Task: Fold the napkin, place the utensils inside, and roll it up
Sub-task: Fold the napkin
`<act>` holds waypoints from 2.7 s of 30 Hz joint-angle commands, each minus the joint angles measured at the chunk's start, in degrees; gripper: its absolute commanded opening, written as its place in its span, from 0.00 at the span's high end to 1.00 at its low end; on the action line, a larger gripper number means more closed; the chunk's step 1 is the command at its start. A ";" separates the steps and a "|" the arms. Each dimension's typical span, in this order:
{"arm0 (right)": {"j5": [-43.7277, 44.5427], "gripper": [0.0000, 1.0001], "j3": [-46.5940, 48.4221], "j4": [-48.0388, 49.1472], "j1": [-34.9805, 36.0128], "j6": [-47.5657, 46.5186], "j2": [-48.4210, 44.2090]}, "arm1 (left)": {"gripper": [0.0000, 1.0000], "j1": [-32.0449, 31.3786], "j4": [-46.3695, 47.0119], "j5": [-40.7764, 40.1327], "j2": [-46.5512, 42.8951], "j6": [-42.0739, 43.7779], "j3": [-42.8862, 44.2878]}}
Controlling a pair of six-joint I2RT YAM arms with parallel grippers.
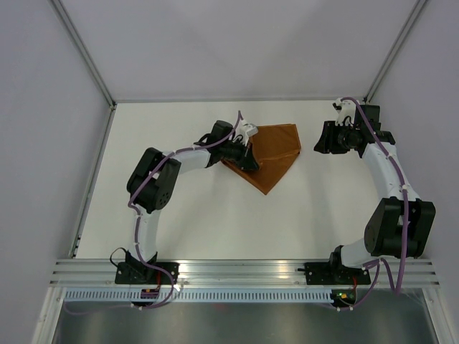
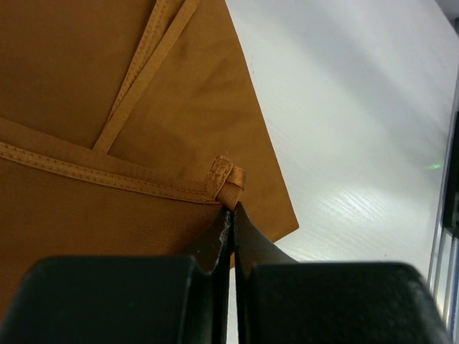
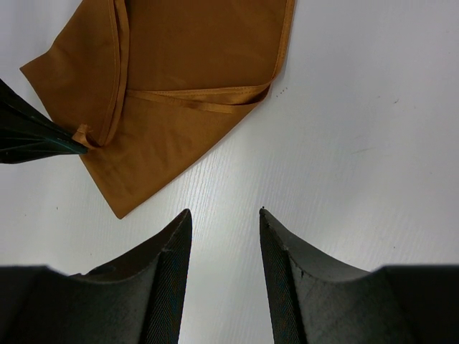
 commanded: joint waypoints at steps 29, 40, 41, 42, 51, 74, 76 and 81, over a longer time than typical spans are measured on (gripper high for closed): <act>0.91 0.51 0.01 0.51 -0.16 0.24 0.86 | 0.86 -10.28 -1.85 -19.13 -7.70 10.57 -7.48; 1.17 0.51 0.01 0.68 -0.16 0.24 1.03 | 0.60 -11.51 -0.80 -21.07 -8.40 10.57 -8.01; 1.17 0.51 0.01 0.68 -0.16 0.24 1.12 | 0.60 -11.60 -0.54 -20.81 -8.32 10.48 -8.01; 1.17 0.51 0.01 0.68 -0.16 0.15 1.12 | 0.59 -11.69 -0.45 -20.81 -8.49 10.31 -8.01; 1.35 0.51 0.01 0.68 -0.16 0.15 1.12 | 0.46 -12.22 0.96 -19.49 -8.84 9.08 -7.22; 1.61 0.51 0.10 0.68 0.11 -0.12 1.47 | 0.44 -13.01 3.33 -13.25 -4.54 4.42 -5.55; 1.70 0.51 0.01 0.68 0.11 -0.12 1.47 | 0.44 -13.01 3.77 -13.16 -3.92 4.07 -5.46; 1.79 0.51 0.10 0.60 0.11 -0.12 1.47 | 0.43 -13.01 5.18 -12.98 -3.92 3.19 -5.46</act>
